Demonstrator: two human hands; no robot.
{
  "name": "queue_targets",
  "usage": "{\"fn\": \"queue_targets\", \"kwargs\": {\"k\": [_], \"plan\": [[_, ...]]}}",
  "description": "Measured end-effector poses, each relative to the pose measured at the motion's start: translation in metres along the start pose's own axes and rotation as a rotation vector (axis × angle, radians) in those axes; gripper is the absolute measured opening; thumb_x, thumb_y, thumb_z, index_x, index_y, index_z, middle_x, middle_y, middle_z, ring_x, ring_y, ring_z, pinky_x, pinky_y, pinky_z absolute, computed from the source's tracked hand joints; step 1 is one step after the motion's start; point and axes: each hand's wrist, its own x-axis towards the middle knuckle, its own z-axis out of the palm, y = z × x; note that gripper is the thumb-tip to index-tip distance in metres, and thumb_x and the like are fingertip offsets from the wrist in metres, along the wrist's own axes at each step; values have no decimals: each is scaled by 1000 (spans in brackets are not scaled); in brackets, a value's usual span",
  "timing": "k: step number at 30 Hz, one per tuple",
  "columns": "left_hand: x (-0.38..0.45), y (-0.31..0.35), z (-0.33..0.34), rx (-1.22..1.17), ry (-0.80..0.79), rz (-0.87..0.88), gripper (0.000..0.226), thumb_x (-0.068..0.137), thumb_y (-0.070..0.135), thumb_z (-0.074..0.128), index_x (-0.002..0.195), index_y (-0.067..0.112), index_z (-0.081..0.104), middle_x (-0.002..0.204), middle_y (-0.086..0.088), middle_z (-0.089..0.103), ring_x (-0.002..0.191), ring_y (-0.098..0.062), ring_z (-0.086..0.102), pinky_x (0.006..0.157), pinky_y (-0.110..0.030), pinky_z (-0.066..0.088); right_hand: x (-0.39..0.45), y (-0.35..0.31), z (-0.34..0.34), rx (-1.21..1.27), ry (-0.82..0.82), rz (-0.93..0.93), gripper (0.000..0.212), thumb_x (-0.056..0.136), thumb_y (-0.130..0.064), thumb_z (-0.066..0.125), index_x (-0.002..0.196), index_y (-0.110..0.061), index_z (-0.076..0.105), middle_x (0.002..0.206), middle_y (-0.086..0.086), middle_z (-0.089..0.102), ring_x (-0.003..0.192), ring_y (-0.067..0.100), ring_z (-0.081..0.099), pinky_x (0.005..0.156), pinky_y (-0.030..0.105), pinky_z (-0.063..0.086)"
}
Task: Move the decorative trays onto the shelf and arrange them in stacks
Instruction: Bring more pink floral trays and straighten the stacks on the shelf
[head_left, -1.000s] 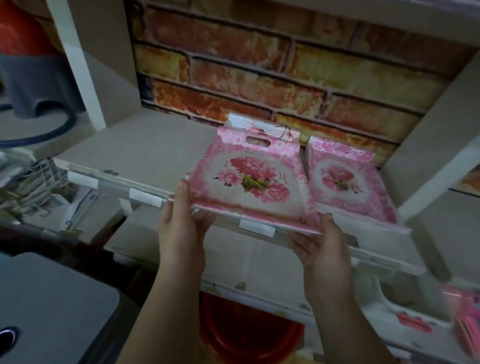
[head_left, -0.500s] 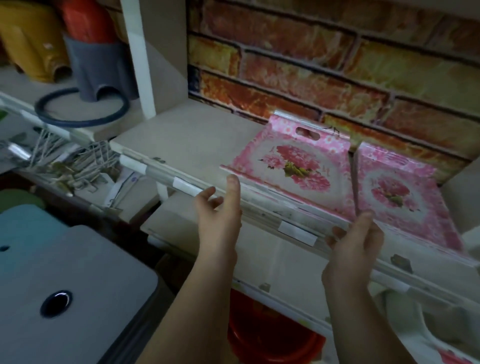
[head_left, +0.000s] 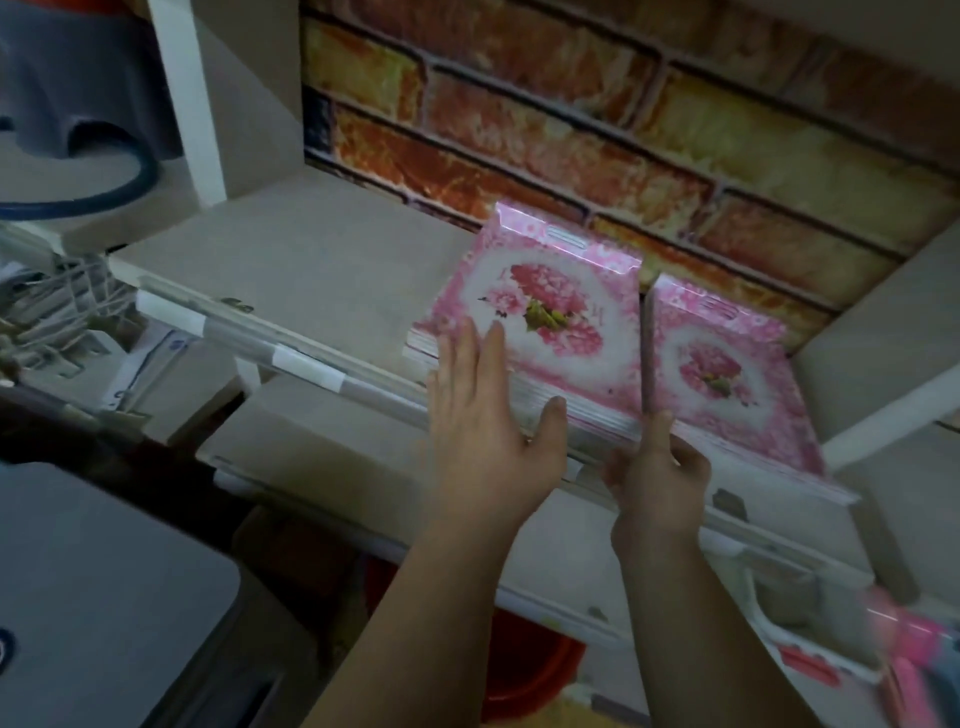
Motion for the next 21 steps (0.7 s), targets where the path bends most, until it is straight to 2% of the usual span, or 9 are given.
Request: {"fn": "queue_targets", "kwargs": {"k": [2,4,6,8,12,15,18,21], "plan": [[7,6,15,170,-184,10,97,97,64,52,173,24,7,182,-2,-6,165,-21,-21,129,-42,-19,4,2,-12,-3,0,34,36,99,-64,63,102,-29,54,106,9,70,94,29,74,86,48,63],[6,9,29,330,-295,-6,100,100,65,49,173,23,-5,179,-4,-22,161,-24,-31,123,-42,-28,2,3,-27,17,-20,105,35,102,-59,62,106,-25,60,106,7,68,92,28,72,82,45,61],[0,14,36,360,-307,-29,102,101,66,47,172,21,-12,176,-6,-29,159,-25,-35,119,-42,-31,-1,5,-44,45,-48,165,38,104,-54,63,111,-17,66,106,6,69,89,27,70,77,40,57],[-11,25,42,284,-300,-20,104,101,67,48,171,23,-16,175,-5,-33,158,-22,-36,119,-39,-33,-4,3,-62,53,-69,161,37,105,-51,63,111,-15,68,107,6,68,86,25,69,76,40,56],[-40,61,55,165,-349,99,107,98,62,59,171,31,-14,171,3,-37,158,-16,-36,123,-34,-29,2,-12,-98,116,-92,145,35,105,-49,62,110,-15,68,106,5,67,83,24,68,77,40,56],[-64,89,66,40,-343,73,104,100,60,61,172,33,-9,172,9,-34,158,-10,-34,124,-31,-26,7,-23,-138,181,-55,133,32,104,-47,64,105,-15,67,103,4,68,81,24,68,75,39,54],[-98,122,84,-11,-372,34,101,100,59,62,172,35,-6,173,11,-31,161,-9,-26,132,-42,-13,13,-27,-195,243,-7,150,33,103,-48,66,110,-15,69,106,5,69,83,24,68,75,39,54],[-142,171,110,-128,-475,14,96,99,55,67,170,49,2,175,15,-29,160,-4,-19,134,-49,-4,21,-36,-270,305,44,135,26,104,-41,65,108,-16,67,101,4,68,76,22,65,71,36,52]]}}
